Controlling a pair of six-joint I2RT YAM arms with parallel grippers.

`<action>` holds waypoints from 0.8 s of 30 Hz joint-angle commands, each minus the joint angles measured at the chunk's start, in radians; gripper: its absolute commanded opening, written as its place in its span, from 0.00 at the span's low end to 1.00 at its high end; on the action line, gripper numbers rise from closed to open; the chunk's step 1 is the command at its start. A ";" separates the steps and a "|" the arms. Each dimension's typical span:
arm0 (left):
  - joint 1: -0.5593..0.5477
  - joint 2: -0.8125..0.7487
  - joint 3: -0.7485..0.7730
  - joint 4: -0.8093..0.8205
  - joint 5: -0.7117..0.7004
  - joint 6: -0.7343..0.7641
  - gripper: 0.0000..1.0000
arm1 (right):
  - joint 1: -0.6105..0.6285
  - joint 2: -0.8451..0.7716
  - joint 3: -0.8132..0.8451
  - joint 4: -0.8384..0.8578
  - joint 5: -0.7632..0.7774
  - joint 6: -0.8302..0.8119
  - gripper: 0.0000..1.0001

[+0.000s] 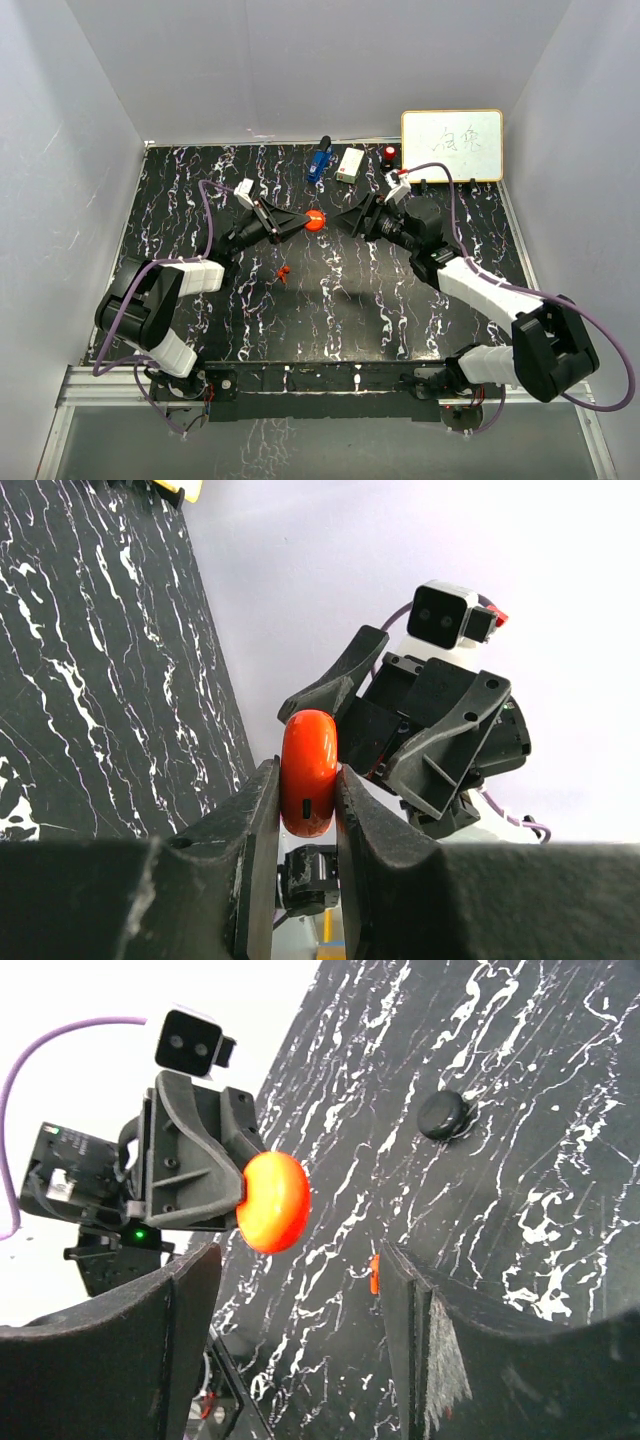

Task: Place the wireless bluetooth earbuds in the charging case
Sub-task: Pick up the charging case at the center of the board.

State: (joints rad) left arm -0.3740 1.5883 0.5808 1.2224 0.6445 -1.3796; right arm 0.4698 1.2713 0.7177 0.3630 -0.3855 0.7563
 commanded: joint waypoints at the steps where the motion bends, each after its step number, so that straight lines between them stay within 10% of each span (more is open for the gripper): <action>1: 0.001 -0.023 -0.018 0.055 0.018 -0.043 0.00 | -0.019 0.021 -0.023 0.149 -0.060 0.084 0.61; 24: -0.027 0.029 0.007 0.058 0.008 -0.132 0.00 | -0.034 0.134 -0.051 0.368 -0.135 0.265 0.49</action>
State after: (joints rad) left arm -0.3920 1.6238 0.5571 1.2373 0.6437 -1.5120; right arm 0.4419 1.4002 0.6579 0.6479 -0.5049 1.0012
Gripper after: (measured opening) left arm 0.214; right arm 0.496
